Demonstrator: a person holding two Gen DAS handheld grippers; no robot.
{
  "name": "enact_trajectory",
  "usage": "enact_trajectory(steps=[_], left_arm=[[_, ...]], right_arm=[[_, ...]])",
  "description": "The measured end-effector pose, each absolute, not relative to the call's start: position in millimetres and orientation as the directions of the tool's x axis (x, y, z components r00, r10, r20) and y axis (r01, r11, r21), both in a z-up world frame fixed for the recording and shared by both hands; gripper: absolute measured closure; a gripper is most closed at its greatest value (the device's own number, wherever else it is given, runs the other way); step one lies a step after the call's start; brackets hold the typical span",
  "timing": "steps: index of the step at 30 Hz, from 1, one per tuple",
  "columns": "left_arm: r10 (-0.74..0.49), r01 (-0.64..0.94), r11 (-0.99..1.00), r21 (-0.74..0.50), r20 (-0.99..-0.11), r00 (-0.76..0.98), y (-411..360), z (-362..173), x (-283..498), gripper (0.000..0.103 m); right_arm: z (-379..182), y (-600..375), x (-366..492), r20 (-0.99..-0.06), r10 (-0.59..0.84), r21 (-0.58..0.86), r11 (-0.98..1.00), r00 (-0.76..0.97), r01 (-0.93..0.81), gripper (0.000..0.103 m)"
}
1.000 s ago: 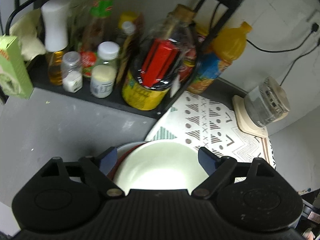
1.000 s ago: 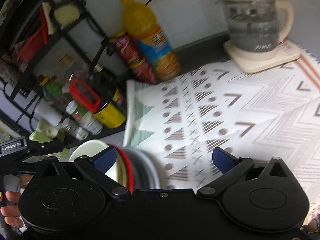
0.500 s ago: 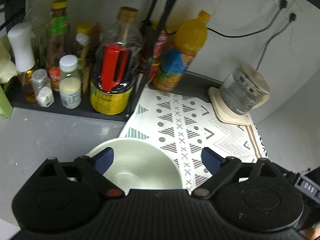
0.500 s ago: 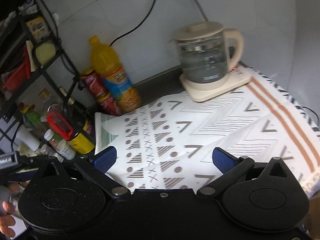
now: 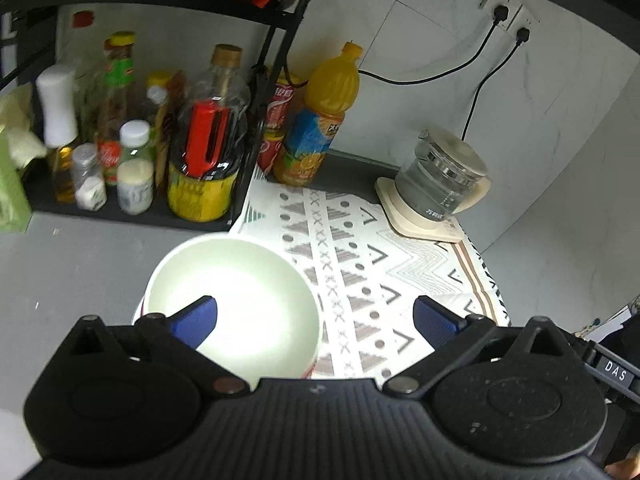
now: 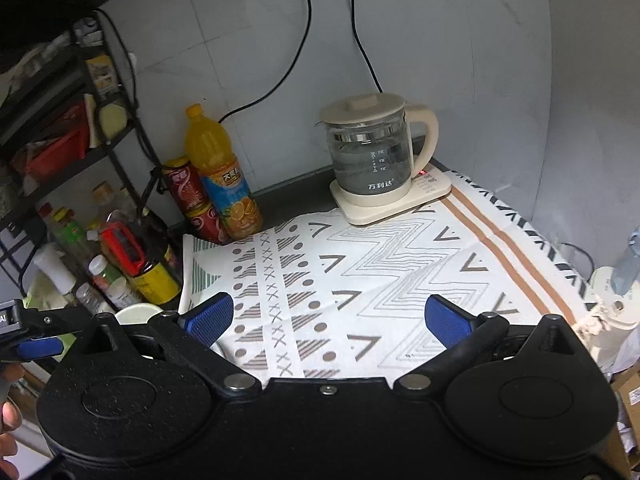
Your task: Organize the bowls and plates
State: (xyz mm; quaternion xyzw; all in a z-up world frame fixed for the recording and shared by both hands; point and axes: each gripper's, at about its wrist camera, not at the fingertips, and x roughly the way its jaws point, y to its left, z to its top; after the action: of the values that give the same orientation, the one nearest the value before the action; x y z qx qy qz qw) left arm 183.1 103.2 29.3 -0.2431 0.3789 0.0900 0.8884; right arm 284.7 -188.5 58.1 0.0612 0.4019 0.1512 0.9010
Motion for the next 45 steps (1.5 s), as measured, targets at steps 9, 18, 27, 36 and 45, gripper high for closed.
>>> enact_trajectory(steps=[9, 18, 27, 36, 45], left_arm=[[-0.019, -0.316, 0.884, -0.344, -0.702, 0.712, 87, 46, 122, 0.0], [-0.007, -0.29, 0.897, -0.334, -0.666, 0.746, 79, 62, 78, 0.0], [0.012, -0.263, 0.918, -0.298, -0.641, 0.767, 68, 65, 43, 0.0], [0.018, -0.236, 0.94, -0.247, -0.654, 0.757, 59, 54, 15, 0.0], [0.025, -0.222, 0.951, -0.214, -0.662, 0.749, 59, 48, 4, 0.0]], right_arm=[[81, -189, 229, -0.674, 0.278, 0.203, 0.961, 0.684, -0.19, 0.0], [102, -192, 185, -0.645, 0.262, 0.188, 0.965, 0.718, -0.183, 0.0], [109, -195, 151, -0.632, 0.252, 0.167, 0.968, 0.732, -0.19, 0.0], [103, -197, 126, -0.649, 0.229, 0.143, 0.973, 0.726, -0.179, 0.0], [92, -194, 111, -0.678, 0.22, 0.113, 0.974, 0.702, -0.195, 0.0]])
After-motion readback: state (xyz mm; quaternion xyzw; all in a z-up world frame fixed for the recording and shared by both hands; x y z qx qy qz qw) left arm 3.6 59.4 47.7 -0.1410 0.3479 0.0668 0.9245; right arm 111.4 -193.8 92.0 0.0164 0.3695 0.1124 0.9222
